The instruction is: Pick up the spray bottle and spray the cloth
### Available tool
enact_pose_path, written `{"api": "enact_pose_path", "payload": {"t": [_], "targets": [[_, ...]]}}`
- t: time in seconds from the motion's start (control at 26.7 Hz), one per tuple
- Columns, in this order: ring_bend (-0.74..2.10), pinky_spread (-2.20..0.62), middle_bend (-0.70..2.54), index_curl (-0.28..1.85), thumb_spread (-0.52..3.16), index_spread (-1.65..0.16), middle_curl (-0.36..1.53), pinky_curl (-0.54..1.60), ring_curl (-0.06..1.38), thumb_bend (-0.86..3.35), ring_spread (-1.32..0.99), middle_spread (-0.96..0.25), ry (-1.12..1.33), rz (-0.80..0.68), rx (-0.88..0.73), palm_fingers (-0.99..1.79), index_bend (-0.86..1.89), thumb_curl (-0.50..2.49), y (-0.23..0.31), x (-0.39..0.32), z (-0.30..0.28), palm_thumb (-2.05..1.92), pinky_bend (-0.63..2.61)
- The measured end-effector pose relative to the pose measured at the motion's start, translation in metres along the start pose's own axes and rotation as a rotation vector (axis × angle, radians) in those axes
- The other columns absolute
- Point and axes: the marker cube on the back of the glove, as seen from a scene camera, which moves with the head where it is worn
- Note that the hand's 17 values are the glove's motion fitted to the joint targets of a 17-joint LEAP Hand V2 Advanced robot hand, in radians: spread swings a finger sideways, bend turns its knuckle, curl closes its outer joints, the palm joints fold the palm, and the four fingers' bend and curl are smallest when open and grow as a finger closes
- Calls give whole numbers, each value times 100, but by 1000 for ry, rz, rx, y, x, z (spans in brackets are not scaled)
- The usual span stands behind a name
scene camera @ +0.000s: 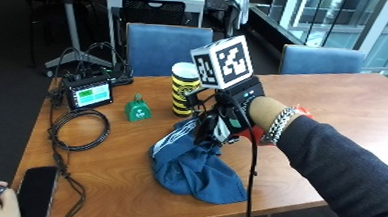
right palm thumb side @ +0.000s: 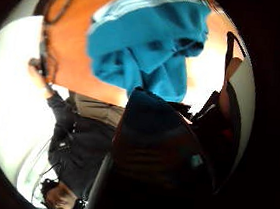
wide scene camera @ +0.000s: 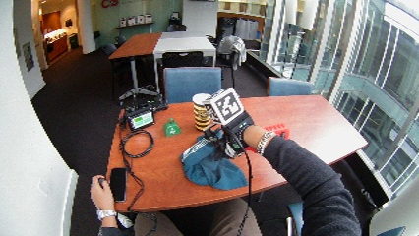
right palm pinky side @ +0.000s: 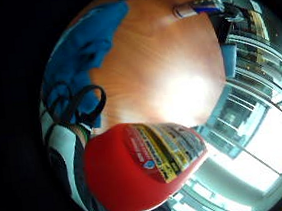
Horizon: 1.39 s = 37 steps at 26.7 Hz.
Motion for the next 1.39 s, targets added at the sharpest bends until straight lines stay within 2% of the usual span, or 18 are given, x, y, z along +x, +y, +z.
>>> {"api": "enact_pose_path", "payload": {"t": [0.34, 0.6, 1.01, 1.39], "targets": [[63, -30, 64, 58, 28, -30, 51, 38, 46, -4, -24, -22, -541, -323, 204, 134, 19, 74, 22, -29, -75, 100, 39], [64, -29, 63, 58, 28, -30, 51, 38, 46, -3, -24, -22, -850, -492, 333, 134, 19, 74, 7, -61, -91, 101, 39], [64, -27, 63, 58, 28, -30, 51, 38, 47, -3, -23, -21, -1213, -521, 575, 133, 18, 74, -32, -111, -83, 102, 39], [65, -29, 64, 58, 28, -30, 52, 38, 47, -3, -22, -21, -1292, -559, 542, 133, 18, 75, -54, -156, -45, 103, 40]]}}
